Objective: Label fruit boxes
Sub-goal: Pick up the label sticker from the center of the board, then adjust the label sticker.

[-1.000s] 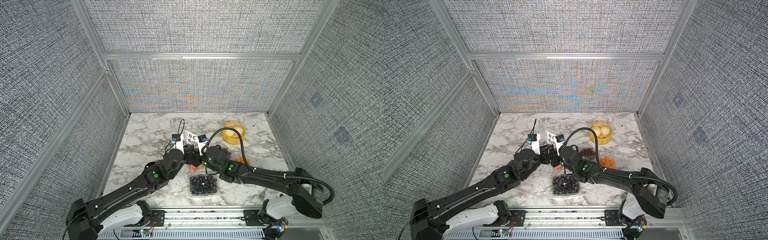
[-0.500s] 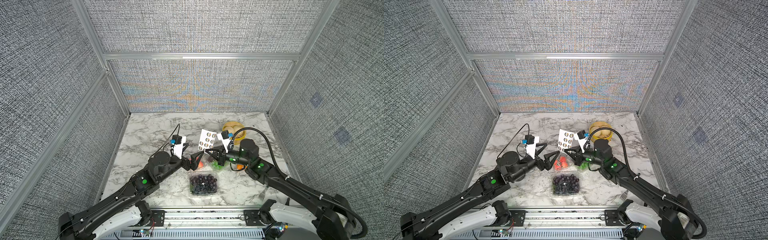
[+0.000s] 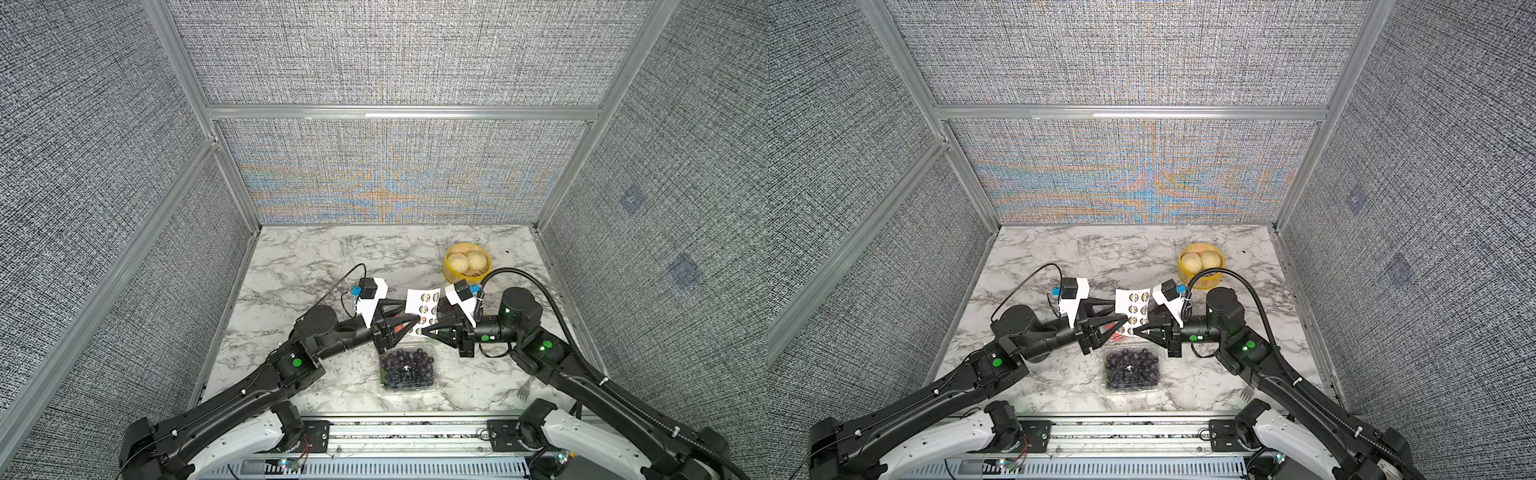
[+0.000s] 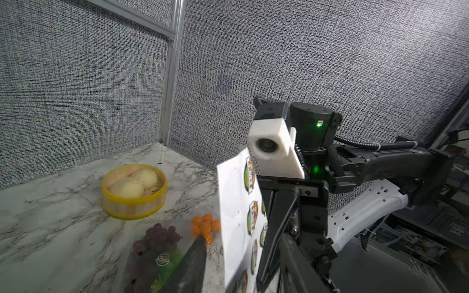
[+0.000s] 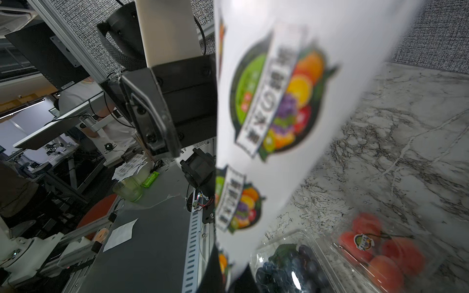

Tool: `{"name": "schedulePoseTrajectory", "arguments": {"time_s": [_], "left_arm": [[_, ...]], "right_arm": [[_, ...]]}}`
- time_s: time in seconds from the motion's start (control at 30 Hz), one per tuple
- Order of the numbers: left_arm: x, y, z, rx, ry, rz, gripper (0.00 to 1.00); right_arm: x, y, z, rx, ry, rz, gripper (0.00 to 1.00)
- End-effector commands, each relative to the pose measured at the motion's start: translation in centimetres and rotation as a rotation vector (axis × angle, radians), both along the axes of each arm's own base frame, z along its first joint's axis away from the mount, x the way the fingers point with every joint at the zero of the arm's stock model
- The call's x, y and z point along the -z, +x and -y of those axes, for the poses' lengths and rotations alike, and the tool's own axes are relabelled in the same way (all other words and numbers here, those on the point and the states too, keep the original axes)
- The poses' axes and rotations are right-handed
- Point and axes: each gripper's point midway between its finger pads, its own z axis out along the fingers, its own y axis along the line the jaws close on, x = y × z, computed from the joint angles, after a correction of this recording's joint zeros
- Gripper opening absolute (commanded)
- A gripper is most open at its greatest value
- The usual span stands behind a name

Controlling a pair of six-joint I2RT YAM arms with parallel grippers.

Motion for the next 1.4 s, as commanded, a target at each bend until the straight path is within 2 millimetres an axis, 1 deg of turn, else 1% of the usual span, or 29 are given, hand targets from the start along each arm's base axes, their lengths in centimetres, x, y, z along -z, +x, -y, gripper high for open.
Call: {"name": "schedulePoseTrajectory", "arguments": {"time_s": [0.0,0.07,0.1,0.17,0.2,0.23,0.27,0.3,0.33,0.43,0.5,0.53,0.63,0.67,0.7,0.73,0.87,0.9,0.93,0.97,1.0,1.03,1.07,1.17,1.23,1.33,1.37], "left_arm": [[-0.9,-0.8,0.2,0.046,-0.032,0.016,0.22],[-0.7,-0.5,0.0,0.03,-0.029,0.008,0.08],[-0.6,-0.4,0.0,0.023,-0.025,0.005,0.0],[-0.5,-0.4,0.0,0.022,-0.023,0.005,0.0],[-0.5,-0.4,-0.1,0.02,-0.025,0.004,0.0],[-0.5,-0.4,-0.1,0.02,-0.026,0.004,0.0],[-0.5,-0.4,-0.1,0.02,-0.029,0.004,0.0],[-0.5,-0.5,-0.1,0.022,-0.032,0.001,0.0],[-0.3,-0.6,-0.1,0.028,-0.03,-0.003,0.0],[0.0,-0.8,0.2,0.05,-0.023,-0.011,0.0],[0.2,-0.7,0.3,0.047,-0.021,-0.02,0.0],[0.3,-0.7,0.3,0.049,-0.02,-0.02,0.0],[0.5,-0.7,0.5,0.059,-0.016,-0.026,0.0],[0.5,-0.8,0.5,0.061,-0.018,-0.028,0.0],[0.5,-0.7,0.5,0.059,-0.02,-0.03,0.0],[0.6,-0.7,0.4,0.052,-0.021,-0.031,0.0],[0.7,-0.7,0.1,0.042,-0.021,-0.028,0.0],[0.7,-0.7,0.0,0.042,-0.023,-0.029,0.0],[0.7,-0.8,0.0,0.042,-0.023,-0.033,0.0],[0.6,-0.8,0.0,0.043,-0.028,-0.034,0.0],[0.6,-0.8,0.0,0.046,-0.033,-0.033,0.0],[0.6,-0.9,0.0,0.048,-0.038,-0.032,0.0],[0.6,-0.8,0.0,0.048,-0.04,-0.032,0.0],[0.6,-0.8,0.2,0.052,-0.038,-0.037,0.0],[0.6,-0.9,0.3,0.059,-0.042,-0.04,0.0],[0.7,-0.7,0.4,0.057,-0.044,-0.04,0.0],[0.8,-0.6,0.4,0.052,-0.04,-0.041,0.0]], "right_arm": [[-0.1,-0.6,-0.1,-0.042,0.004,0.006,0.0],[-0.2,-0.7,0.0,-0.046,0.007,0.008,0.0],[-0.2,-0.8,0.0,-0.05,0.008,0.01,0.01],[-0.2,-0.9,0.0,-0.053,0.012,0.015,0.05],[-0.3,-0.9,0.1,-0.051,0.013,0.016,0.12],[-0.4,-0.9,0.1,-0.052,0.019,0.02,0.23],[-0.6,-0.8,0.2,-0.045,0.026,0.022,0.36],[-0.9,-0.7,0.3,-0.039,0.039,0.026,0.45],[-1.1,-0.7,0.5,-0.039,0.052,0.028,0.5],[-2.3,-0.4,0.9,-0.027,0.111,0.041,0.56],[-2.8,-0.3,0.8,-0.031,0.133,0.047,0.53],[-2.8,-0.3,0.7,-0.038,0.138,0.043,0.5],[-3.3,0.1,0.7,-0.037,0.159,0.048,0.29],[-3.4,0.2,0.7,-0.03,0.166,0.05,0.16],[-3.4,0.3,0.7,-0.02,0.169,0.049,0.07],[-3.4,0.4,0.8,-0.014,0.173,0.05,0.01],[-2.9,0.8,1.1,0.023,0.18,0.05,0.0],[-2.8,1.0,1.3,0.04,0.183,0.051,0.05],[-2.8,1.3,1.4,0.062,0.186,0.048,0.15],[-2.7,1.5,1.5,0.079,0.191,0.047,0.3],[-2.8,1.4,1.4,0.068,0.196,0.046,0.39],[-3.0,1.2,1.3,0.047,0.199,0.045,0.4],[-3.1,1.0,1.1,0.02,0.2,0.035,0.4],[-3.1,1.0,0.5,-0.021,0.194,0.013,0.31],[-2.8,1.1,0.4,-0.033,0.19,0.007,0.22],[-2.8,0.9,0.3,-0.056,0.197,0.002,0.04],[-2.9,0.7,0.3,-0.068,0.199,0.005,0.0]]}}
